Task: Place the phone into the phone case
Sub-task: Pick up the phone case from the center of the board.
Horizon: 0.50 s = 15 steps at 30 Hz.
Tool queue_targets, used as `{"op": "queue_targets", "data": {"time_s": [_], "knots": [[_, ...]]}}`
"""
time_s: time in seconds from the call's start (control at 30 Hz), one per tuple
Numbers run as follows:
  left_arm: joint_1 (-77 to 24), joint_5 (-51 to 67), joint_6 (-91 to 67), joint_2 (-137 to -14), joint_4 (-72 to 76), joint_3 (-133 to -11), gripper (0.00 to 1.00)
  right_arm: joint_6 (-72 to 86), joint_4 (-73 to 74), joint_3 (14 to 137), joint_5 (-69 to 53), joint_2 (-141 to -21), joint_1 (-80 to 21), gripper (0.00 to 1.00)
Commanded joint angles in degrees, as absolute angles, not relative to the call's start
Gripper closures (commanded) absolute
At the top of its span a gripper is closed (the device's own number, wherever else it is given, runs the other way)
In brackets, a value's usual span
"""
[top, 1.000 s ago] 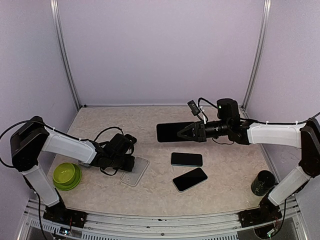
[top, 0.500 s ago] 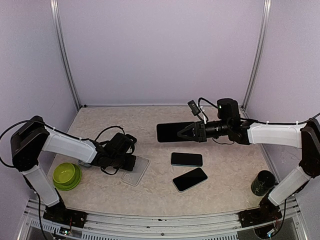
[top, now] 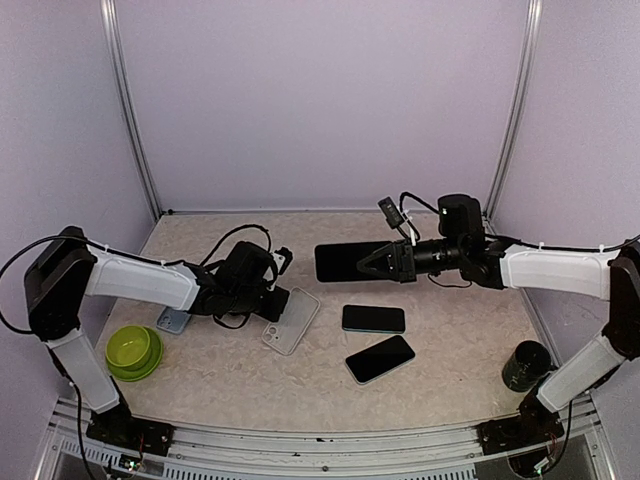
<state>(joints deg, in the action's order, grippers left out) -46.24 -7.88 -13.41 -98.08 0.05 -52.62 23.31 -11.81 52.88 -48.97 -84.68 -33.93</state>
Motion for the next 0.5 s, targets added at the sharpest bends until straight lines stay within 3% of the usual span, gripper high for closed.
{"op": "queue_targets", "data": {"time_s": [0.0, 0.47], "knots": [[-44.0, -2.6, -7.0, -99.5, 1.7, -56.3, 1.0, 22.2, -12.0, 53.6, -48.9, -81.8, -33.5, 1.0], [-39.0, 11.2, 9.6, -109.0, -10.5, -71.2, 1.0, 21.3, -10.1, 52.4, -47.2, -78.9, -33.5, 1.0]]}}
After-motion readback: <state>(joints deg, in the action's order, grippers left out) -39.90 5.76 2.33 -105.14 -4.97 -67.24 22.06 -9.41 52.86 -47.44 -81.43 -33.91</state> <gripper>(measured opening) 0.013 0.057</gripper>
